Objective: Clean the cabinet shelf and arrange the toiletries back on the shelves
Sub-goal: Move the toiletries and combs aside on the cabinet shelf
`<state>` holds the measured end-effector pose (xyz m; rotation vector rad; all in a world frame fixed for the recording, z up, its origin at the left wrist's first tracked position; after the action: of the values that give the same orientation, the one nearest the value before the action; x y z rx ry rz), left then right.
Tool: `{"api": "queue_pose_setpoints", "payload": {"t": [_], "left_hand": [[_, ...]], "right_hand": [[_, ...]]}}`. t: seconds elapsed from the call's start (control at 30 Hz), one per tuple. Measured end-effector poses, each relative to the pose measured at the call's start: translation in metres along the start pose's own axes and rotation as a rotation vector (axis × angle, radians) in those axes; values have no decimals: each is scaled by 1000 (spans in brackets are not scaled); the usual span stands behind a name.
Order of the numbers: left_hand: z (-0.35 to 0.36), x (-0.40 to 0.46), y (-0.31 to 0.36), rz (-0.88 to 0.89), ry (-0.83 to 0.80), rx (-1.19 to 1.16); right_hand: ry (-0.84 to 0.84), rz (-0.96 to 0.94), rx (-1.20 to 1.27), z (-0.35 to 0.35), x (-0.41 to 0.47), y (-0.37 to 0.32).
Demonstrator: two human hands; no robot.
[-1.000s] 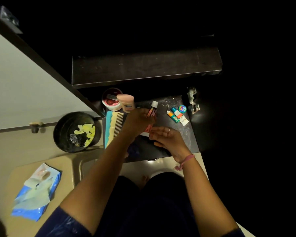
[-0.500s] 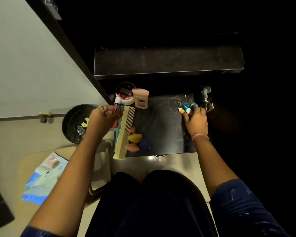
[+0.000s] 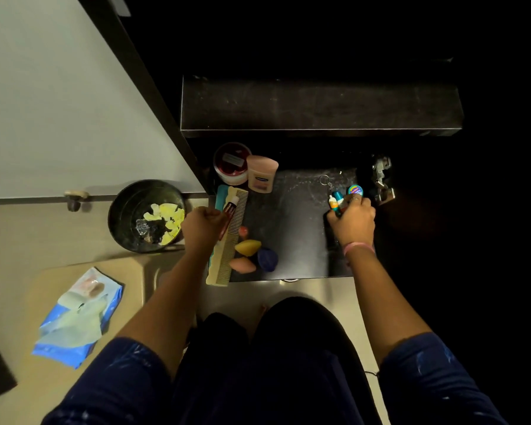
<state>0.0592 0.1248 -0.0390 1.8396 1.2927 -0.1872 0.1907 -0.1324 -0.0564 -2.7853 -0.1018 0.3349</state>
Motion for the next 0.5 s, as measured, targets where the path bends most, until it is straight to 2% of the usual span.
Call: {"api": "queue_pose_setpoints", "payload": {"t": [0.17, 0.3, 0.5], "left_hand": [[3, 0, -4, 0, 3, -55], [5, 0, -9, -11, -26, -31], [8, 1, -14, -5, -44, -27]], "right_hand": [[-64, -69, -6, 1, 2, -3], [-150, -6, 113, 0, 4, -3], [-237, 19, 63, 2, 3, -10]]}}
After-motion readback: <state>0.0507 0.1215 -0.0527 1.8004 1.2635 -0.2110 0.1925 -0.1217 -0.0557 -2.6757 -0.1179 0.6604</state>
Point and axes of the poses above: each hand's wrist, its own x-axis towards the middle knuckle, its own z-axis out of the palm, y = z × x, the point moved 3 cm from there along x, towards the middle knuckle, and after that the axes turned 9 degrees about -z, right-handed, at the moved point
